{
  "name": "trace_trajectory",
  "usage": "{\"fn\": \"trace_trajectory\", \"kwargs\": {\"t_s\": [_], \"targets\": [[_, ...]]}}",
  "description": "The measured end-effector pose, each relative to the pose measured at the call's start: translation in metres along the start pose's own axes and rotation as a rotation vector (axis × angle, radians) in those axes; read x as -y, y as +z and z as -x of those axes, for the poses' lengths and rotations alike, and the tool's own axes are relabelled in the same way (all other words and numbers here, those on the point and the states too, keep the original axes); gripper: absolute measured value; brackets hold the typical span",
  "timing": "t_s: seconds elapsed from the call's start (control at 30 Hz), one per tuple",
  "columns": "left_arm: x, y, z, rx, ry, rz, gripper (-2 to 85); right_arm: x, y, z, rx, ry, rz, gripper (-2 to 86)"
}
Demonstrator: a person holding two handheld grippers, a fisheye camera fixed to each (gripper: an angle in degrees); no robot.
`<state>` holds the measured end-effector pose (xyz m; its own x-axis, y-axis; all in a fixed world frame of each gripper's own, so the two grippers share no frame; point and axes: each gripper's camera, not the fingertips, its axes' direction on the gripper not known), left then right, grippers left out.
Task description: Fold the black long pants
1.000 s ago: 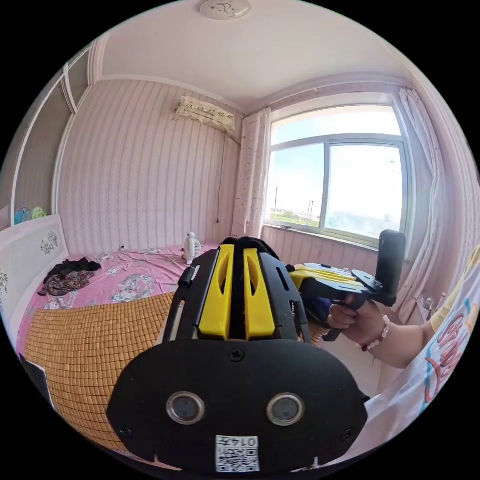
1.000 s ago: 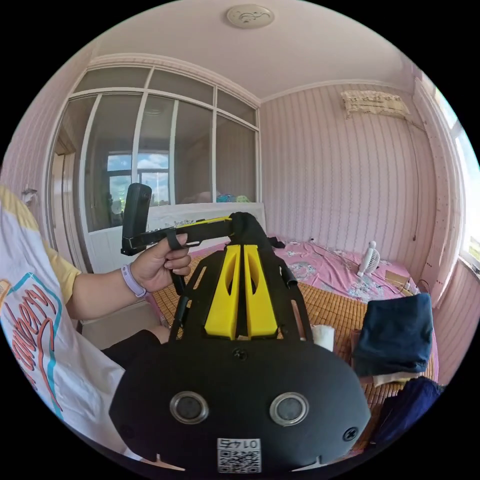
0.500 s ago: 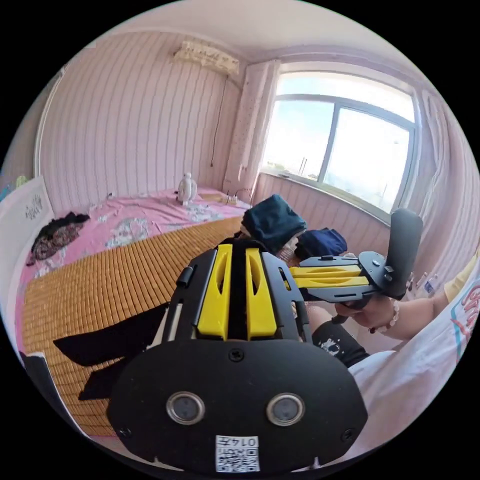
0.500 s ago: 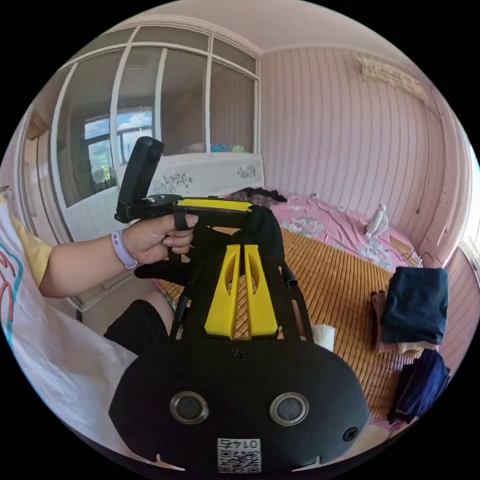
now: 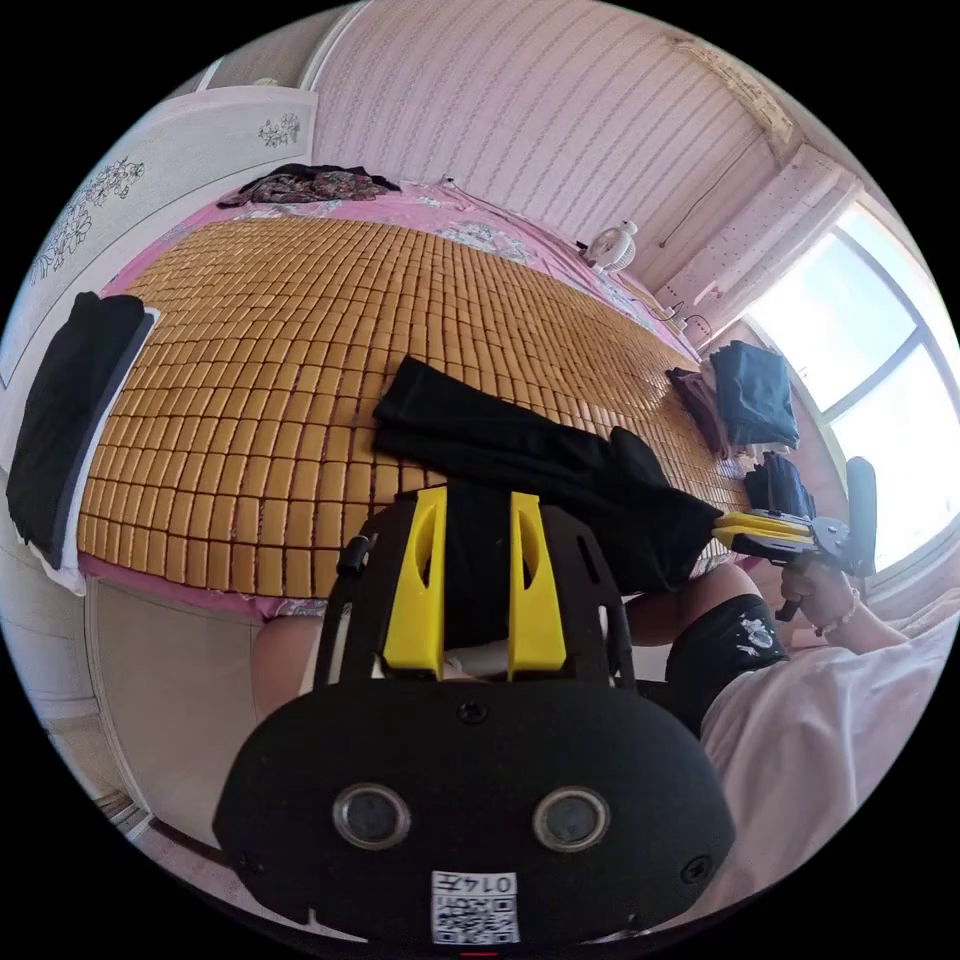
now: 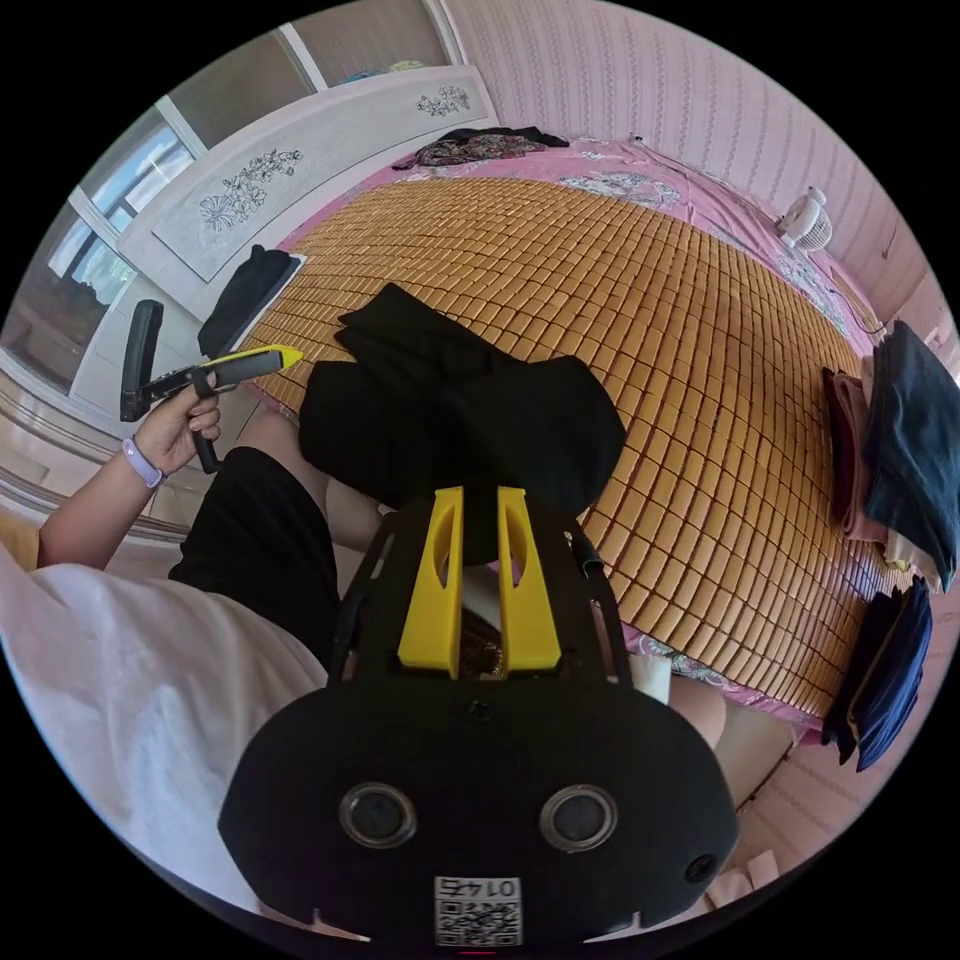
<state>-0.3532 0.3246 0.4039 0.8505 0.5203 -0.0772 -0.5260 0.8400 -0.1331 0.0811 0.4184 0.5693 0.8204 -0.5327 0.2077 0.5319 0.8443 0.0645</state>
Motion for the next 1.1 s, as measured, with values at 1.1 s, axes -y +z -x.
{"fn": "trace_trajectory", "kwargs": {"t_s": [1.1], "targets": [[0.038,-0.06,0.1,0.072,-0.04,0.136,7.8,0.159,0.041,0.04,-0.079,-0.402,-0.014,11.0]]}}
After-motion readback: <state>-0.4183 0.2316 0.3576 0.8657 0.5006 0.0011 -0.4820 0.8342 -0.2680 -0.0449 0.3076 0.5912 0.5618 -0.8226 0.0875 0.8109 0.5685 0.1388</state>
